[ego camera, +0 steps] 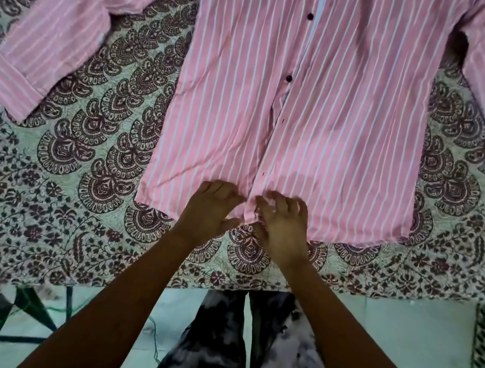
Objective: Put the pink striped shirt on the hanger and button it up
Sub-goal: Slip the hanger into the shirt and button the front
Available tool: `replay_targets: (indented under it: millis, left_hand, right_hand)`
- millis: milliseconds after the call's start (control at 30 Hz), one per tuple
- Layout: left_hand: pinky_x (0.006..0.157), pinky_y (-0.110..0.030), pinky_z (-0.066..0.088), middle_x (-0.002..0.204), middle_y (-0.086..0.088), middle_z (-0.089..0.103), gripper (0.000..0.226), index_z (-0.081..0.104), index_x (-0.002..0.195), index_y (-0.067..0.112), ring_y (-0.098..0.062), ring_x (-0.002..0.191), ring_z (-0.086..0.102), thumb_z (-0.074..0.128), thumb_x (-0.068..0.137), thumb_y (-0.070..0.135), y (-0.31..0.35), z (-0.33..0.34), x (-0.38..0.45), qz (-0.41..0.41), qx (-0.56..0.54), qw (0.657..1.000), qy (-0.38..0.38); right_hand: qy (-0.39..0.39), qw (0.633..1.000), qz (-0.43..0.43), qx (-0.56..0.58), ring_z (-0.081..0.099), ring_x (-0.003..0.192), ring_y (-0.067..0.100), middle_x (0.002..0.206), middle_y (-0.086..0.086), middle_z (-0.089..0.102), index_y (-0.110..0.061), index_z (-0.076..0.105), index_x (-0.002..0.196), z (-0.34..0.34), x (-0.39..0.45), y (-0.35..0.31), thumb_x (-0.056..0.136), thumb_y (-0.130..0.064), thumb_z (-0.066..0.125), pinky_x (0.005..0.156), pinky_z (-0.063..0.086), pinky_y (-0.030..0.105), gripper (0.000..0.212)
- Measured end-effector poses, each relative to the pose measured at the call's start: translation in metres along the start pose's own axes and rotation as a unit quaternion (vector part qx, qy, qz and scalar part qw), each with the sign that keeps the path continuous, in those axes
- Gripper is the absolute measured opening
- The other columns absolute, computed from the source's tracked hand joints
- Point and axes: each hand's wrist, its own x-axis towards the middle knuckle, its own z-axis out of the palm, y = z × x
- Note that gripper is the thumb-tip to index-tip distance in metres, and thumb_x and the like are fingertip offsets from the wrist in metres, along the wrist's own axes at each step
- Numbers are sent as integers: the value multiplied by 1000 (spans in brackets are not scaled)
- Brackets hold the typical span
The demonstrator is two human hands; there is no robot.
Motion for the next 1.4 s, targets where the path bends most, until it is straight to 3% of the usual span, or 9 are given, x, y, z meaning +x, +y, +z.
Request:
replay_targets:
  millis: [133,300,467,567,733,900,1167,1267,1400]
  left_hand:
    - [80,-37,42,107,-3,60,48,52,111,22,-26,99,57,61,71,45,5,1,1,6,52,998,-44]
    - [69,-33,36,82,-2,63,23,65,84,16,-26,76,59,47,73,25,15,-6,0,-3,10,1000,27]
    - [76,-31,36,95,-1,65,20,64,81,14,-21,86,59,50,70,24,20,-31,1,27,-71,995,58]
    - [79,-29,36,93,-1,70,21,65,75,14,-20,84,64,47,68,24,17,-29,-2,64,-44,997,20]
    - [83,-30,38,93,1,72,23,65,65,14,-20,89,66,48,67,30,8,-26,-1,52,-91,994,-22]
    - [81,-28,38,96,2,72,15,59,64,15,-17,91,64,50,67,26,13,-33,-6,67,-110,992,20]
    - [79,-39,47,93,-2,68,30,71,75,19,-26,89,63,43,67,26,15,-7,-15,-73,46,996,28]
    - [77,-36,48,85,-3,67,31,72,81,16,-27,81,61,43,72,23,37,-11,4,-114,2,990,84]
    - [70,-36,52,85,-10,70,25,69,93,13,-27,76,65,48,79,16,56,-10,33,-196,-191,959,75]
  right_hand:
    - [47,997,-57,40,56,110,29,130,8,55,-24,64,107,-5,-3,17,82,-27,43,104,34,47,34]
    - [96,974,-200,56,45,125,24,135,6,54,-11,60,118,-18,-15,38,86,-22,43,107,28,41,38]
    - [131,965,-215,75,49,120,23,124,9,61,-6,64,106,-31,-30,50,85,-18,46,105,32,38,31]
    - [70,970,-220,75,58,108,25,113,11,65,-6,65,103,-24,-33,53,81,-19,47,101,36,35,31]
    - [-39,976,-175,123,61,105,23,116,9,65,-9,65,108,-8,-30,50,81,-22,44,95,47,35,36]
    - [3,972,-162,172,59,108,22,116,7,64,-9,64,108,-10,-29,45,80,-17,47,98,41,32,34]
    - [-52,976,-166,135,55,115,25,123,10,61,-10,66,100,2,-37,57,86,-37,45,100,43,40,38]
    - [1,977,-111,182,65,96,27,107,11,68,-6,65,102,-4,-31,49,88,-35,42,82,52,34,39]
    - [57,976,39,207,64,79,32,102,11,62,-7,61,100,-7,-5,29,86,-19,52,59,54,35,20]
